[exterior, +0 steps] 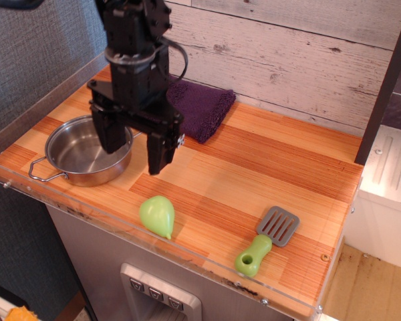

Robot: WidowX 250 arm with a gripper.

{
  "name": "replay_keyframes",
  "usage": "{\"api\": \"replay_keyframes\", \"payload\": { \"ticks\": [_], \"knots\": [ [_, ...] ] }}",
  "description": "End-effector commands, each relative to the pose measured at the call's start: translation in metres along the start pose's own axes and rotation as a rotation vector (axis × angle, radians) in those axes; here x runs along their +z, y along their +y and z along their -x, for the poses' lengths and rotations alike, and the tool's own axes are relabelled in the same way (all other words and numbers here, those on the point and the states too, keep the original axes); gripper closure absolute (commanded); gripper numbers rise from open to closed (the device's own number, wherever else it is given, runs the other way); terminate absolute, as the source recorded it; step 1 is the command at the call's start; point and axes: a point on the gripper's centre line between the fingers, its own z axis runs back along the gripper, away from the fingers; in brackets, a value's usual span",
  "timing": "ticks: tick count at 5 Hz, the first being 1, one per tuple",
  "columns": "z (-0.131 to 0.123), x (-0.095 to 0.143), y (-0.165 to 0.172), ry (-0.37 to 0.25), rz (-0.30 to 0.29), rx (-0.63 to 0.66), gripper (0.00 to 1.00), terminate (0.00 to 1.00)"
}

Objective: Put the food on the towel

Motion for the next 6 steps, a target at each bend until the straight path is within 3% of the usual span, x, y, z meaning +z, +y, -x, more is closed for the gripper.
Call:
{"api": "replay_keyframes", "payload": {
  "ticks": [1, 2, 5, 6],
  "knots": [
    [0.014, -0.022, 0.005, -0.004, -0.01, -0.011, 0.0, 0.0],
    [0.013, -0.043, -0.006, -0.005, 0.02, -0.029, 0.0, 0.0],
    [0.008, -0.051, -0.035, -0.042, 0.052, -0.072, 0.0, 0.0],
    [0.008, -0.056, -0.03, -0.032, 0.048, -0.059, 1.0, 0.0]
  ]
}}
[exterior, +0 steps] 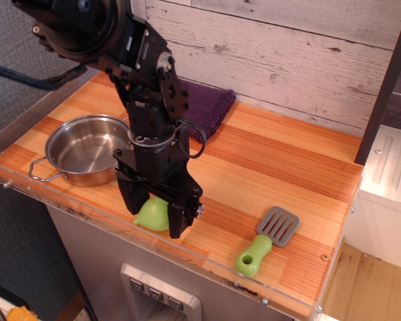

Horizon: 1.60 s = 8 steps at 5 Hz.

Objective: Put the food on the towel

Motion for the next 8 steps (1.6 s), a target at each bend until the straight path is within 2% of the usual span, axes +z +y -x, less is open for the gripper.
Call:
{"api": "replay_keyframes", "payload": {
  "ticks": [1, 2, 3, 4, 5, 6, 8],
  "knots": [
    [-0.004, 0.001, 0.009, -0.007, -0.017, 0.012, 1.0, 0.0],
    [-0.012, 0.008, 0.011, -0.011, -0.01, 0.02, 1.0, 0.0],
    [-0.049, 0.046, 0.02, -0.095, 0.01, 0.048, 1.0, 0.0],
    [-0.087, 0.071, 0.035, -0.162, -0.019, 0.08, 1.0, 0.0],
    [-0.118, 0.068, 0.053, -0.158, -0.049, 0.118, 1.0, 0.0],
    [-0.137, 0.053, 0.062, -0.123, -0.071, 0.135, 1.0, 0.0],
    [-0.15, 0.042, 0.07, -0.097, -0.095, 0.141, 1.0, 0.0]
  ]
}}
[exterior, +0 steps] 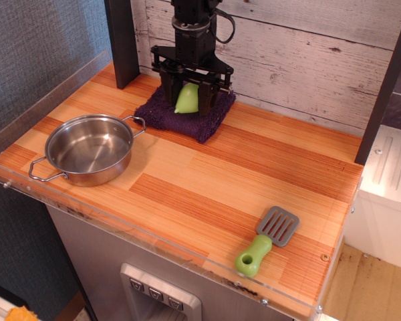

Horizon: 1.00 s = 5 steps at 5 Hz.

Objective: Put the food on the towel

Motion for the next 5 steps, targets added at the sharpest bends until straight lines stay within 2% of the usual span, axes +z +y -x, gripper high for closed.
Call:
{"api": "replay_keyframes", "payload": {
  "ticks": [1, 2, 3, 4, 5],
  "knots": [
    [-0.009, 0.011, 0.007, -0.031, -0.024, -0.006, 1.0, 0.0],
    [-0.009, 0.008, 0.011, -0.013, -0.032, -0.005, 1.0, 0.0],
    [-0.008, 0.005, 0.013, 0.02, -0.03, -0.016, 0.0, 0.0],
    [-0.006, 0.019, 0.012, 0.0, -0.014, -0.016, 0.0, 0.0],
    [0.005, 0.05, 0.01, -0.046, 0.008, -0.016, 0.0, 0.0]
  ]
}}
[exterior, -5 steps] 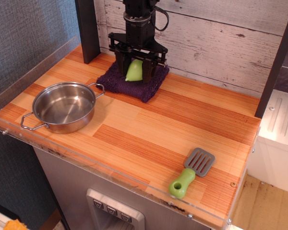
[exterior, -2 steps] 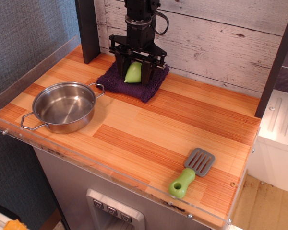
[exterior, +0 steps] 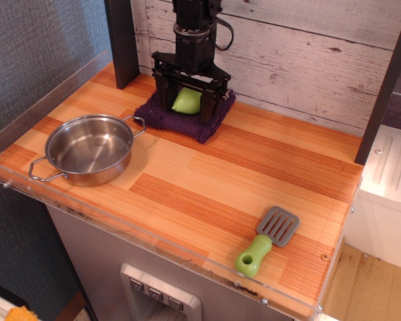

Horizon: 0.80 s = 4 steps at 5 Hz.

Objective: Put the food on the towel

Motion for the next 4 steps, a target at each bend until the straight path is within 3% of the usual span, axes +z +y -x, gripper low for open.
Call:
{"api": "replay_keyframes", "payload": {
  "ticks": [1, 2, 4],
  "knots": [
    [0.04, 0.093, -0.006, -0.187, 0.035, 0.03, 0.0, 0.0],
    [0.065, 0.097, -0.016, -0.2, 0.038, 0.034, 0.0, 0.0],
    [0.079, 0.075, -0.022, -0.131, 0.037, -0.006, 0.0, 0.0]
  ]
}}
